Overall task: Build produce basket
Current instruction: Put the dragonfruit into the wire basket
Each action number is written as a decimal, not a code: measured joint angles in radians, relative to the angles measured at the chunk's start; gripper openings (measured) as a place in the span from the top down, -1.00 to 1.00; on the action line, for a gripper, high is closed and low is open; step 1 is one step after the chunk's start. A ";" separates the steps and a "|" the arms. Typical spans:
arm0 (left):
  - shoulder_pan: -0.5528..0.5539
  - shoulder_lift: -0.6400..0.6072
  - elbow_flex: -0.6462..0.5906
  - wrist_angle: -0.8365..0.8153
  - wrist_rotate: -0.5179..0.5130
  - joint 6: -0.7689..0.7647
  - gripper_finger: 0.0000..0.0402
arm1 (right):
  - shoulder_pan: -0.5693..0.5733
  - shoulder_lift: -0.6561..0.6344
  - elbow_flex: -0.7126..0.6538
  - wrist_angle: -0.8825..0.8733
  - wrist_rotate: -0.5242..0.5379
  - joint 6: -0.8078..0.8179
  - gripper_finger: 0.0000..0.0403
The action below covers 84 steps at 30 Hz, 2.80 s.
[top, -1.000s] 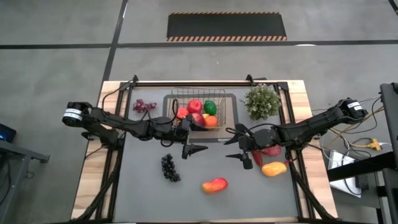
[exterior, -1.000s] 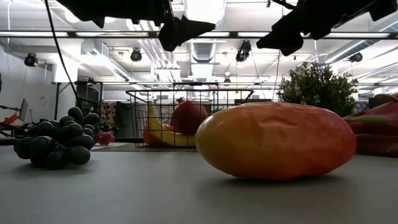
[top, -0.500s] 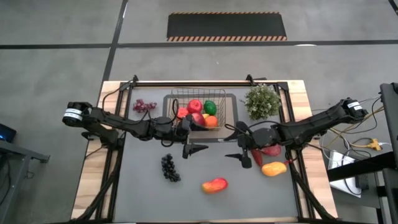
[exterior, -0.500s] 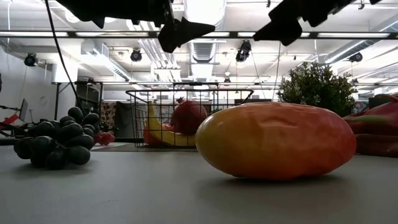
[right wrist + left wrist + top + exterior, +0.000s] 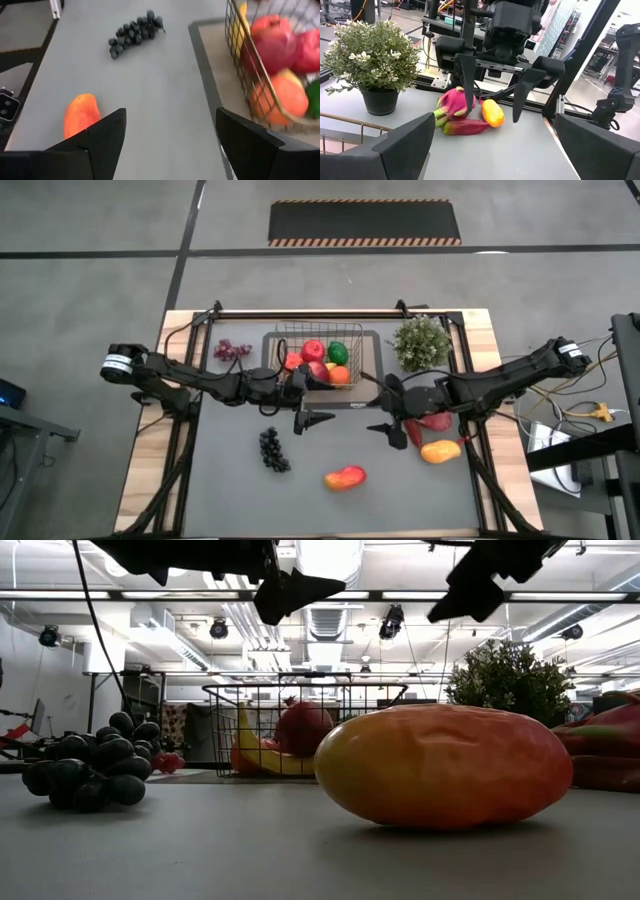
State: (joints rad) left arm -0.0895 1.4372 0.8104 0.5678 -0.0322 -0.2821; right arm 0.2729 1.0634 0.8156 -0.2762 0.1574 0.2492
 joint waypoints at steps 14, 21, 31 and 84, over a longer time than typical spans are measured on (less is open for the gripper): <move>0.000 0.000 0.000 0.000 -0.001 0.001 -0.96 | 0.046 0.041 0.155 -0.512 0.002 0.416 -0.39; 0.000 0.000 0.000 0.000 -0.002 0.001 -0.96 | 0.046 0.150 0.227 -0.805 0.001 0.515 -0.34; 0.000 0.000 0.000 0.000 -0.002 0.001 -0.96 | 0.046 0.222 0.316 -1.118 0.003 0.597 -0.32; 0.018 -0.093 0.003 0.001 -0.007 0.034 -0.96 | -0.026 0.252 0.181 -1.108 0.027 0.761 -0.64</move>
State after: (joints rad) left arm -0.0719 1.3446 0.8131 0.5686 -0.0391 -0.2481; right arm 0.2470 1.3158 0.9962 -1.3843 0.1848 1.0103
